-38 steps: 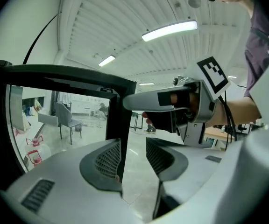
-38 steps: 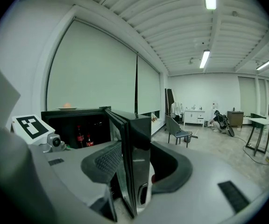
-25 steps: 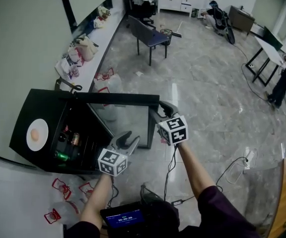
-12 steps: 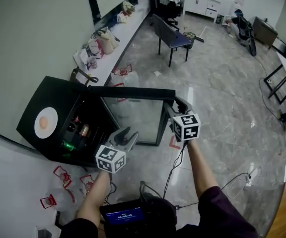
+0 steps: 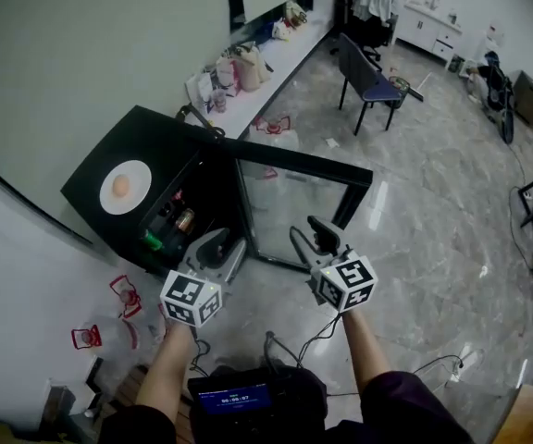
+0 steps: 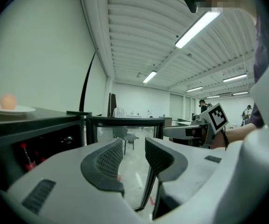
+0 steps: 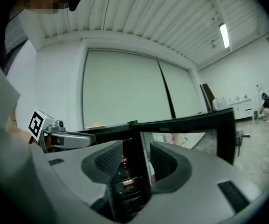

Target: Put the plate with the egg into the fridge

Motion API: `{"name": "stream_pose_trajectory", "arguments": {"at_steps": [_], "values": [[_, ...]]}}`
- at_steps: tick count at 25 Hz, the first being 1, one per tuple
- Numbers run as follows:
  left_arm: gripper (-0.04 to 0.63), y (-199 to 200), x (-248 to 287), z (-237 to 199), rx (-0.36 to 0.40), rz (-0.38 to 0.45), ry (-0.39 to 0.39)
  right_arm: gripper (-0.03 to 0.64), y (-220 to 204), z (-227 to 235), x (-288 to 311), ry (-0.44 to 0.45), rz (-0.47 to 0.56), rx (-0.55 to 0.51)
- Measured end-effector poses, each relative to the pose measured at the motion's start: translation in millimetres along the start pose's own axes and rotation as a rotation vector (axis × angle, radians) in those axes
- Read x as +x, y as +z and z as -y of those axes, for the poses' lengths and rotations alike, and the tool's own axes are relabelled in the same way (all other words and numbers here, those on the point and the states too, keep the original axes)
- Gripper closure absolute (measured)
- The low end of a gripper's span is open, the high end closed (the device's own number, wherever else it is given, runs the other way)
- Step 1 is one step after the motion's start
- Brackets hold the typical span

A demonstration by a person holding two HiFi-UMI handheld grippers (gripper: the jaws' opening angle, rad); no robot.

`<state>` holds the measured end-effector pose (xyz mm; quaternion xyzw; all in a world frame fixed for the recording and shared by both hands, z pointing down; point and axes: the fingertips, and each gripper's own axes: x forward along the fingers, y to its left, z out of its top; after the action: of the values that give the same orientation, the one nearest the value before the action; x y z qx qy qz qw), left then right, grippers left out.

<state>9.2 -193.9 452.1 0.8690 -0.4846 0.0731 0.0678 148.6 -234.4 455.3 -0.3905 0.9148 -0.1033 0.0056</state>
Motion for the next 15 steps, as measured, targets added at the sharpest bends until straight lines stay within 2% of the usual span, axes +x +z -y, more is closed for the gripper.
{"name": "stream_pose_trajectory", "arguments": {"at_steps": [6,12,15], "values": [[0.447,16,-85,-55,-0.033,0.035,0.182,0.426,26,-87,59,0.232,-0.037,-0.065],[0.447,33,-160,-120,-0.036,0.088,0.299,0.426,43,-157,128,0.35,-0.069,-0.177],[0.446,41,-192,-159,-0.085,0.126,0.356,0.426,46,-190,162,0.439,-0.147,-0.16]]}}
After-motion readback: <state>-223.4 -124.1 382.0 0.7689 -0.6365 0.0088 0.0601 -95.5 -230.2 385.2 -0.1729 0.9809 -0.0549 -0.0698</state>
